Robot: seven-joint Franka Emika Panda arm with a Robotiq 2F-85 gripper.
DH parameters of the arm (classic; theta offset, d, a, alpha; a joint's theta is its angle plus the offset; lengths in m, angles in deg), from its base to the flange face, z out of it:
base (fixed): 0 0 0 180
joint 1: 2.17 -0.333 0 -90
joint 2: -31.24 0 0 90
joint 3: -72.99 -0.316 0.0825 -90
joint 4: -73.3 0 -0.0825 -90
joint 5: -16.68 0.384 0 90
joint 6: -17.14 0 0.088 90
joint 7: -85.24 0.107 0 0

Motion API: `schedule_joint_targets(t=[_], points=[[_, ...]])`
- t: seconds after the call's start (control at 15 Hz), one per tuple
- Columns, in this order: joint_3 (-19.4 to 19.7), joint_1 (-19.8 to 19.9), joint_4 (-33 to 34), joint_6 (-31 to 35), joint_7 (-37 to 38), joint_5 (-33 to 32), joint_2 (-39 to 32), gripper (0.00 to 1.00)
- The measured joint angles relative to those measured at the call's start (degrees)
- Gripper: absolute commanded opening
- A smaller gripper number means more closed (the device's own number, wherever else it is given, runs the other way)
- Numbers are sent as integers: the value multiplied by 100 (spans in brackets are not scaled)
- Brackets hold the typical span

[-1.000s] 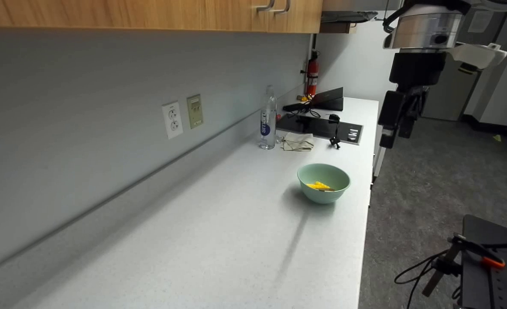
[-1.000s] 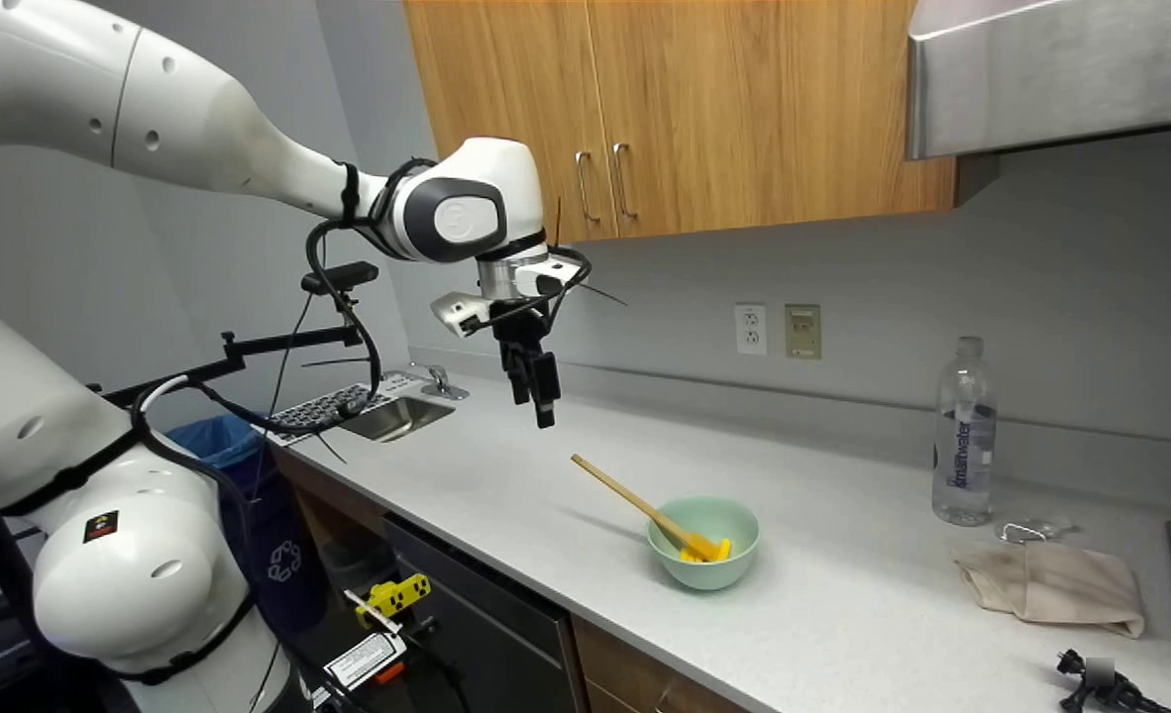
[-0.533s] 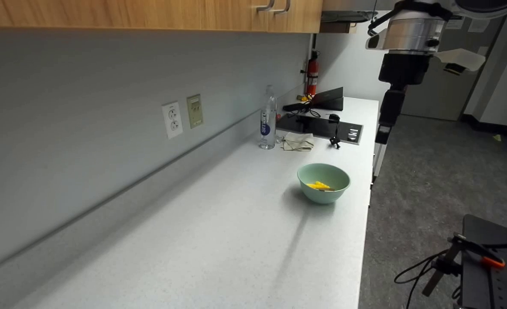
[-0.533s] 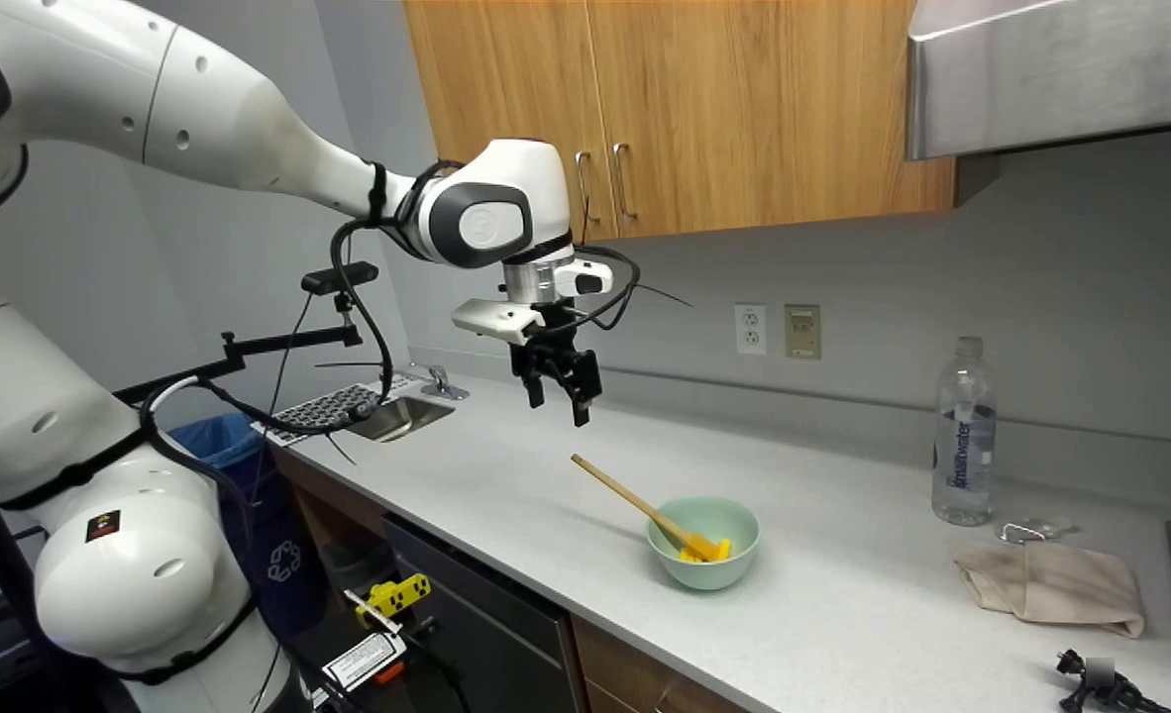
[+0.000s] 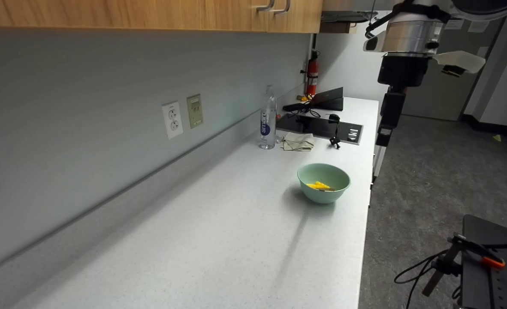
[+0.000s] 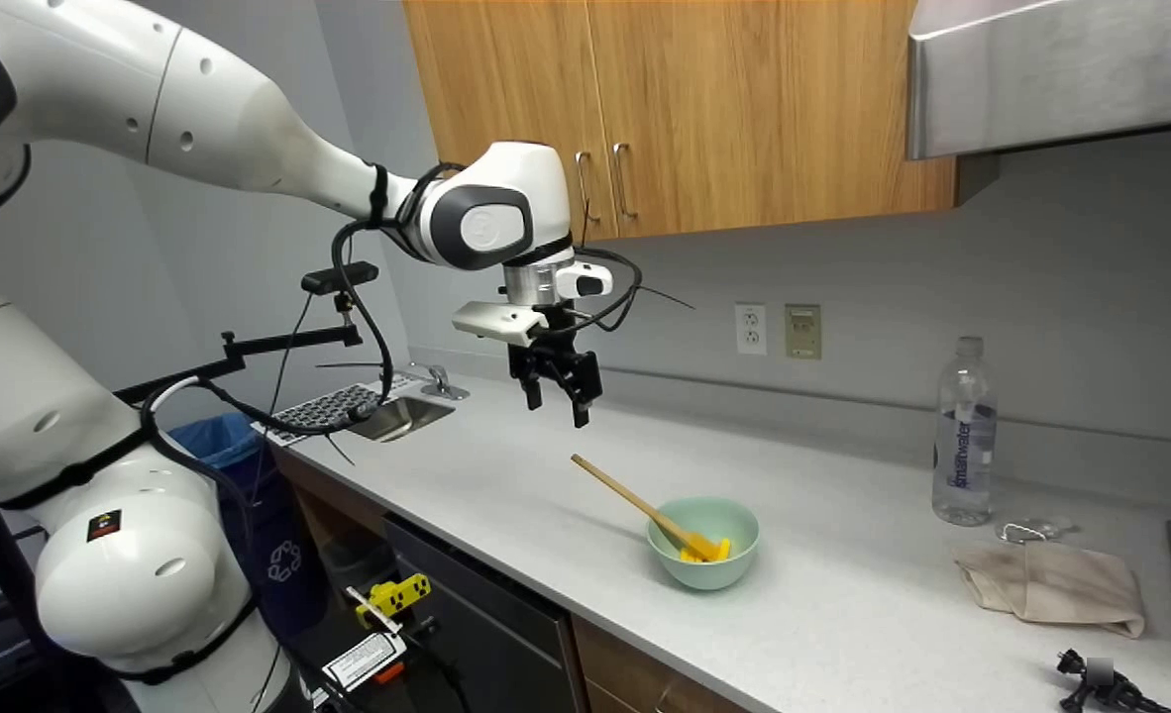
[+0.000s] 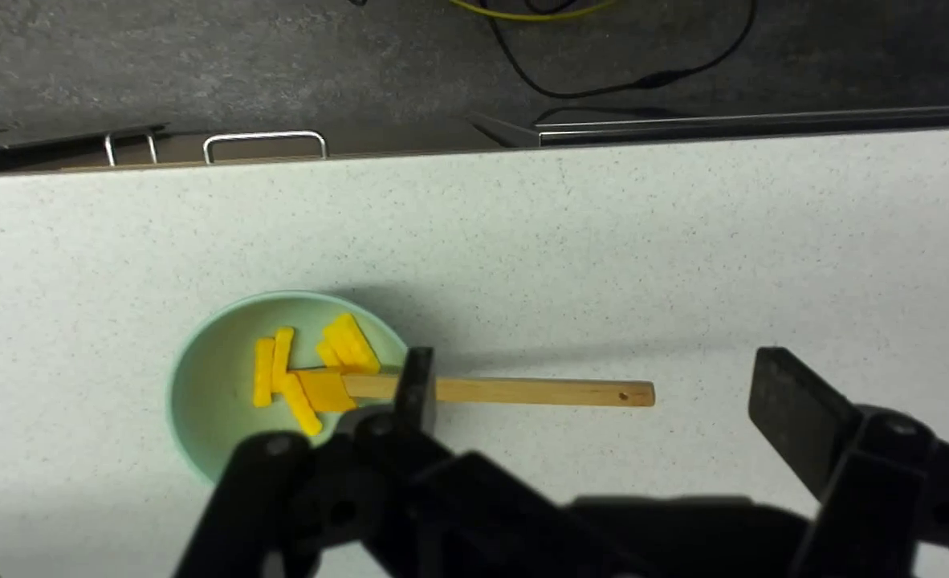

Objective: Use the object to mix the contents in the bowl

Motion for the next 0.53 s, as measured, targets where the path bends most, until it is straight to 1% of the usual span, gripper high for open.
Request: schedule_joint_targets(t=[0.33, 0.47, 0.53], points=[[338, -94, 42, 167, -1819, 211, -294, 100], [423, -127, 147, 229, -2513, 330, -461, 100], [438, -139, 216, 230, -2738, 387, -539, 100]])
